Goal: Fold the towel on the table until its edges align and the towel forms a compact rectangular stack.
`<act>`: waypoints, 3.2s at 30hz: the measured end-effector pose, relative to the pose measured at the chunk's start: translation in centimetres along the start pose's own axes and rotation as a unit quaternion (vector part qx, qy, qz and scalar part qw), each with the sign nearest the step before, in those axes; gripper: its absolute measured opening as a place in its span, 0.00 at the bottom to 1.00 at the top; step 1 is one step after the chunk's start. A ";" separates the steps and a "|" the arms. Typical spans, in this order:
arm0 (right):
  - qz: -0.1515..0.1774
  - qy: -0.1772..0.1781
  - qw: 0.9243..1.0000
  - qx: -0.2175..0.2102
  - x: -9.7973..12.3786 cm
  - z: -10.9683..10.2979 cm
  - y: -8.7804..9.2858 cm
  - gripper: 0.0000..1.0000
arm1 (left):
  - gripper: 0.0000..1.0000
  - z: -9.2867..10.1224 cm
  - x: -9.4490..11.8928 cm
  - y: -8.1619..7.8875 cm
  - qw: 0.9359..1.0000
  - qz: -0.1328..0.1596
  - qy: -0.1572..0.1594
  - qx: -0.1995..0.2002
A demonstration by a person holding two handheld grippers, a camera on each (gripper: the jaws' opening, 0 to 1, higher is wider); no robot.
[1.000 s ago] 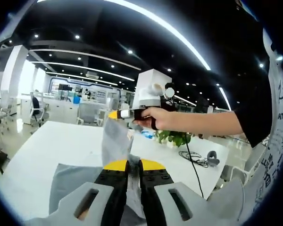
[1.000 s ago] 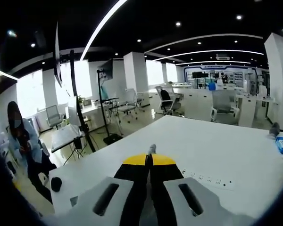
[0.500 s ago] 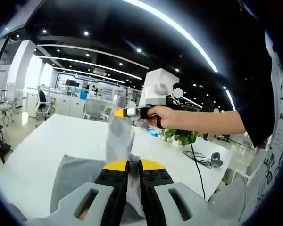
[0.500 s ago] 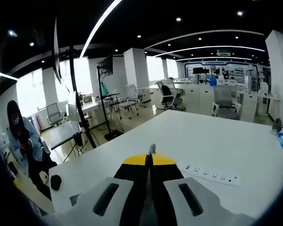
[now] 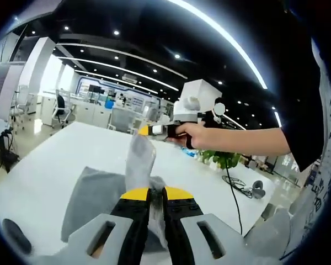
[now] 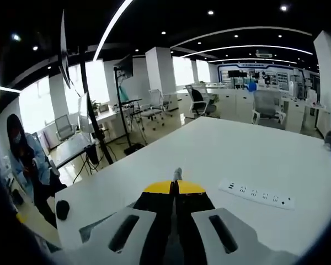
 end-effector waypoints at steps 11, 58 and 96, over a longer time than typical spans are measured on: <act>-0.014 -0.002 1.000 -0.013 -3.0 -0.8 0.9 0.00 | 0.09 -2.3 0.4 1.1 1.000 -0.006 -0.020 0.013; -0.084 -0.019 0.996 -0.010 -14.6 -8.4 8.0 0.00 | 0.09 -12.0 3.7 10.4 0.977 -0.023 -0.177 0.120; -0.098 -0.061 0.991 0.068 -16.7 -9.8 10.7 0.25 | 0.21 -14.0 3.4 12.5 0.963 -0.063 -0.220 0.145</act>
Point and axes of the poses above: the point that each gripper's makers call its tool centre point, and the gripper's own axes: x roughly backward along the fingers, z roughly to its right, y roughly out of its underside, the point moved 7 cm from there along x, roughly backward along the fingers, and after that the axes turned 8 degrees about y, right-handed, at the moved point
